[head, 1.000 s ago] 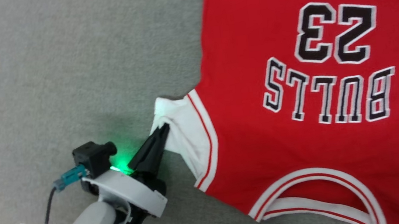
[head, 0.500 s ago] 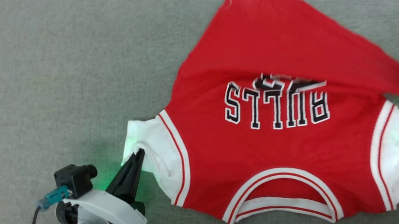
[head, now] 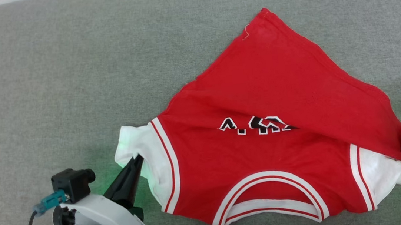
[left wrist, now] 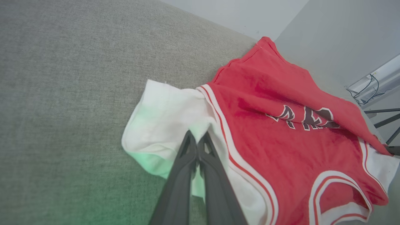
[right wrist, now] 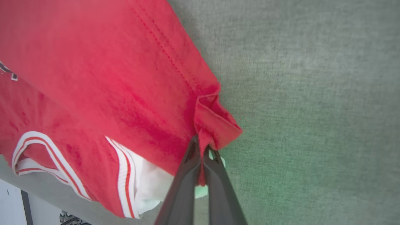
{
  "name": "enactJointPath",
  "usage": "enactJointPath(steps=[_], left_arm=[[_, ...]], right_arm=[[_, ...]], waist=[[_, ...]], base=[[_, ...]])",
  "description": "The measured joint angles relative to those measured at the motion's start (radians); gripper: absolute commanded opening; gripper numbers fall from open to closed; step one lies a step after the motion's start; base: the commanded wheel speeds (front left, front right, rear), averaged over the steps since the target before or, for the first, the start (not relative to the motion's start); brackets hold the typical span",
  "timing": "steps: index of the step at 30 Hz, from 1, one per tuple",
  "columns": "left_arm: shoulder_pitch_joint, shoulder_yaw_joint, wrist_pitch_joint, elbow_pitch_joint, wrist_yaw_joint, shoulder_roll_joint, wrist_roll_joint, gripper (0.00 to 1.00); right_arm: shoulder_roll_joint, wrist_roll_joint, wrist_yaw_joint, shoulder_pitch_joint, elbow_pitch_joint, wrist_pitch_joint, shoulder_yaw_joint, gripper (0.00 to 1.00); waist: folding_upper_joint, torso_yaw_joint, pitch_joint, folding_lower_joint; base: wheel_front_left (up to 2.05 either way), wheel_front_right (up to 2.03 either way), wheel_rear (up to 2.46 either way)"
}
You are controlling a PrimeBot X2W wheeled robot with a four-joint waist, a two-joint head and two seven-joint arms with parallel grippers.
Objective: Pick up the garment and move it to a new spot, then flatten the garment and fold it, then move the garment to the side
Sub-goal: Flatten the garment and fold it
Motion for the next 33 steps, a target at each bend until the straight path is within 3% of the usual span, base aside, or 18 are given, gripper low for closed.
enactJointPath(steps=[5,6,8,9,10,22,28,33], left_arm=[[0.002,0.0,0.008,-0.011,0.004,0.005,0.0,0.0],[0.002,0.0,0.009,-0.012,0.006,0.006,0.0,0.0],[0.002,-0.001,0.01,-0.014,0.006,0.006,0.0,0.0],[0.002,-0.002,0.012,-0.014,0.009,0.006,0.0,0.0],[0.002,-0.003,0.012,-0.014,0.009,0.006,0.0,0.0],[0.009,-0.005,0.007,-0.017,0.014,0.005,0.0,0.0],[0.009,-0.016,0.006,-0.02,0.016,-0.002,0.006,0.0],[-0.006,-0.032,0.009,-0.015,0.011,-0.021,0.015,0.0]], right_arm=[[0.018,-0.024,0.0,0.005,-0.015,-0.017,-0.001,0.0],[0.017,-0.027,0.0,0.005,-0.017,-0.017,0.002,0.07],[0.015,-0.032,0.0,0.005,-0.023,-0.02,0.007,0.73],[0.012,-0.033,0.0,0.007,-0.028,-0.023,0.01,0.96],[0.008,-0.033,0.0,0.01,-0.033,-0.026,0.014,1.0],[-0.035,-0.033,0.0,0.063,-0.185,-0.135,0.039,1.0],[-0.101,-0.053,0.0,-0.06,-0.255,-0.304,0.153,1.0],[-0.163,-0.1,0.0,-0.222,-0.19,-0.481,0.287,1.0]], waist=[[0.0,-0.006,0.001,0.0],[0.0,-0.007,0.002,0.0],[0.0,-0.007,0.001,0.0],[0.0,-0.007,0.001,0.0],[0.0,-0.007,0.0,0.0],[0.0,-0.007,-0.016,0.0],[0.0,0.003,-0.022,0.0],[0.0,0.022,-0.022,0.0]], base=[[0.0,0.0,0.0],[0.0,0.0,0.0],[0.0,0.0,0.0],[0.0,0.0,0.0],[0.0,0.0,0.0],[0.0,0.0,0.0],[0.0,0.0,0.0],[0.0,0.0,0.0]])
